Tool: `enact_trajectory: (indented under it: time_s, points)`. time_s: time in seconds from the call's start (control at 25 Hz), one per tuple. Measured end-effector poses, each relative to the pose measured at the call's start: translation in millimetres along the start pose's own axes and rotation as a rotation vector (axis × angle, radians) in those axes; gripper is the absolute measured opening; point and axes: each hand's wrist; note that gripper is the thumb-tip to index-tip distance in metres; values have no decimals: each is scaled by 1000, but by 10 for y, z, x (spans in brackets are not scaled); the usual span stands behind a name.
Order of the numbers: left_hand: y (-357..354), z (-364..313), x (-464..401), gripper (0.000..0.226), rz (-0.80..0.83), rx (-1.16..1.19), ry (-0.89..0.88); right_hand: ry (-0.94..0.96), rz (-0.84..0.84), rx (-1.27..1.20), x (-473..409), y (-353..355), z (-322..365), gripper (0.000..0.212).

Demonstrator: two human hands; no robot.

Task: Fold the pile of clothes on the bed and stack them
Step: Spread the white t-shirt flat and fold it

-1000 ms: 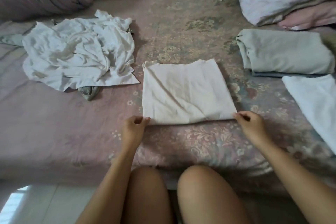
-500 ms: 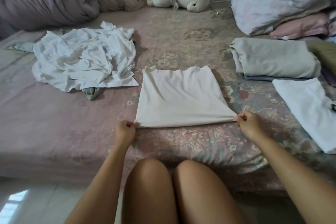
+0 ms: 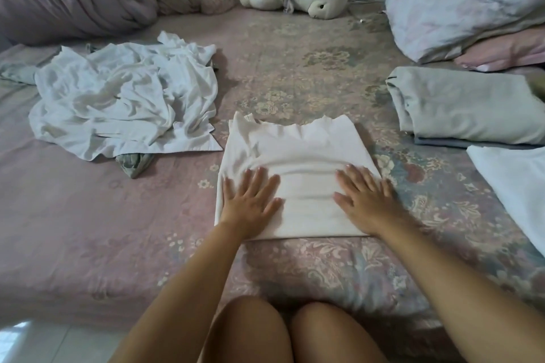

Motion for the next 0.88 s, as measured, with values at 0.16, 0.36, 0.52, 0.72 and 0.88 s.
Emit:
enact_trajectory:
  time_s: [0.16, 0.36, 0.52, 0.72, 0.88]
  points:
    - [-15, 65, 83, 83, -36, -51, -101, 141, -36, 46, 126, 28, -45, 71]
    - [-182, 432, 328, 90, -229, -236, -410, 409, 79, 304, 330, -7, -227, 107]
    - [-61, 449, 428, 52, -262, -309, -425, 436, -138, 450, 339, -4, -280, 60]
    - [76, 431, 813, 44, -207, -380, -503, 645, -367, 394, 680, -25, -264, 39]
    - [426, 228, 1480, 21, 236, 40, -453, 472, 428, -86, 1389, 288, -194, 25]
Point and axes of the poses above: each hand's wrist, its own x-axis away from the middle knuckle, its own y-axis out of the back of the hand, z = x × y, and after that the axes turned 11 degrees about z, right-handed
